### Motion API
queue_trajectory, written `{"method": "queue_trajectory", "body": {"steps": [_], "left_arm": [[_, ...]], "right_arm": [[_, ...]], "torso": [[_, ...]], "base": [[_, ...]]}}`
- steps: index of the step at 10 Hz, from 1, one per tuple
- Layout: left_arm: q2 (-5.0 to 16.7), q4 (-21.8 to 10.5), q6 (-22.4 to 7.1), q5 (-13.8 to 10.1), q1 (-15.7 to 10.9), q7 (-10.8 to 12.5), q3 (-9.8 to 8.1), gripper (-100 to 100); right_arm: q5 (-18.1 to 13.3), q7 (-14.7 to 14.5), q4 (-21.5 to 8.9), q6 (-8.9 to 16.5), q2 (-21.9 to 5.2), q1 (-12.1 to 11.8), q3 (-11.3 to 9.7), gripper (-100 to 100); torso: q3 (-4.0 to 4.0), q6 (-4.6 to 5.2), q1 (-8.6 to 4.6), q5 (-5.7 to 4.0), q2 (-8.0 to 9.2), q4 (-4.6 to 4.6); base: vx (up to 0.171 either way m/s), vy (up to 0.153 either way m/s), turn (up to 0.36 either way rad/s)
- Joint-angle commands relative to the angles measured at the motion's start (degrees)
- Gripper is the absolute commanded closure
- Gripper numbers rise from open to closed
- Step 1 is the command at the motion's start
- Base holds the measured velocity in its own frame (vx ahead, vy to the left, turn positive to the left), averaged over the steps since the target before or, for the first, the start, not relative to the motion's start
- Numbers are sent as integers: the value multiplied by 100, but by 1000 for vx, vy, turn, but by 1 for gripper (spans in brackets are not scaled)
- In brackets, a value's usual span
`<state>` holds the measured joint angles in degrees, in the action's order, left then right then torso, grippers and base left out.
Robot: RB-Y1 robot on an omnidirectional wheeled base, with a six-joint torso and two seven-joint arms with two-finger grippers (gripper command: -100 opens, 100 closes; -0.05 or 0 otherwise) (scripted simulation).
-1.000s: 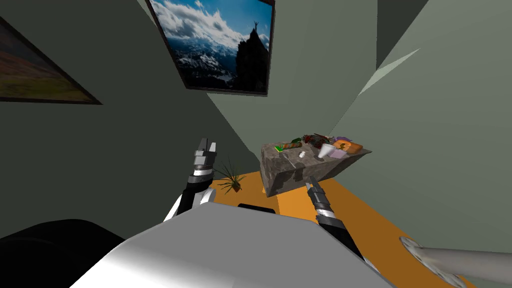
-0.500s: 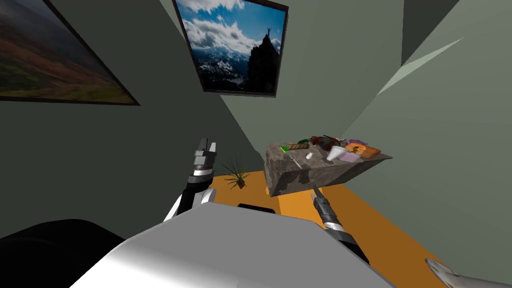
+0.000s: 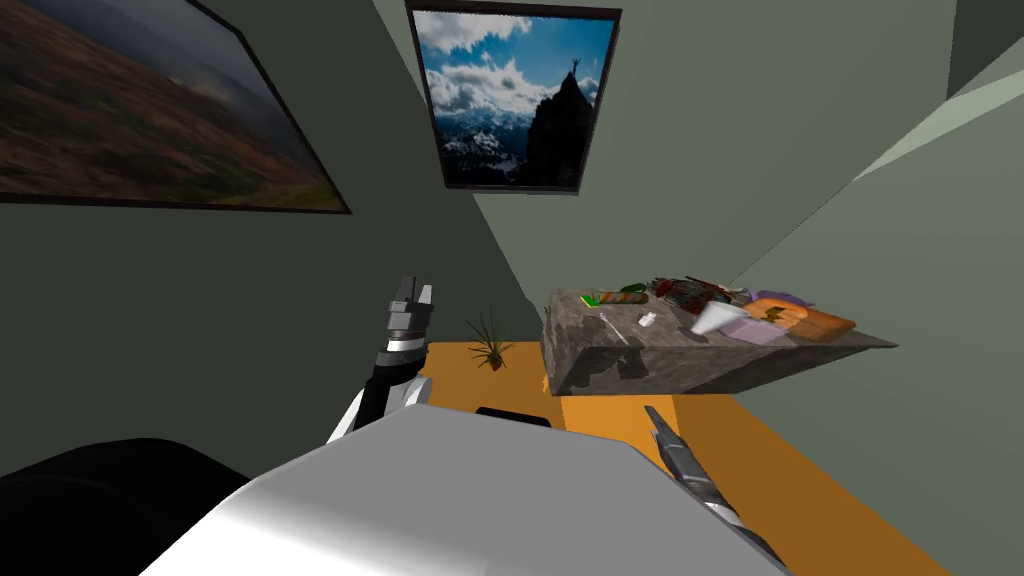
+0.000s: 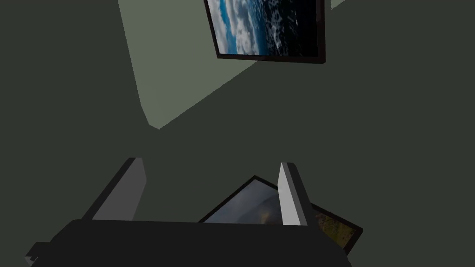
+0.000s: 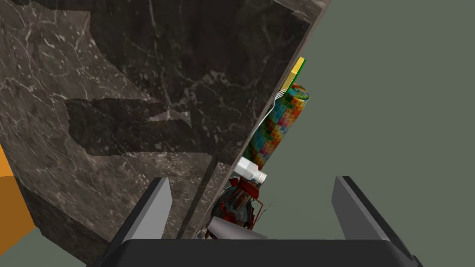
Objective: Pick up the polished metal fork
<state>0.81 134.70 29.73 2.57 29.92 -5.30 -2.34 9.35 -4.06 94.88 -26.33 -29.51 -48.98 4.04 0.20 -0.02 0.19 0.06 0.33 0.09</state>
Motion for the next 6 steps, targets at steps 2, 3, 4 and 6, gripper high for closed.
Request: {"method": "queue_trajectory", "body": {"steps": [2, 3, 4, 6], "left_arm": [[0, 0, 0, 0, 2, 0, -1, 0], [0, 0, 0, 0, 1, 0, -1, 0], [1, 0, 0, 0, 2, 0, -1, 0], [1, 0, 0, 0, 2, 0, -1, 0]], "right_arm": [[-32, -51, -389, -122, -273, -293, 17, -100], [-32, -51, -562, -122, -273, -293, 17, -100], [-32, -51, -562, -122, -273, -293, 17, -100], [-85, -72, -995, -266, -674, -574, 35, -100]], "torso": [[-3, 9, -11, -2, -6, -1], [-6, 4, -15, -3, -11, -2], [-10, 6, -20, -4, -17, -4], [-15, 2, -28, -6, -26, -6]], "base": [[-35, 60, 89], [-13, 44, 118], [0, 13, 11], [4, 51, 262]]}}
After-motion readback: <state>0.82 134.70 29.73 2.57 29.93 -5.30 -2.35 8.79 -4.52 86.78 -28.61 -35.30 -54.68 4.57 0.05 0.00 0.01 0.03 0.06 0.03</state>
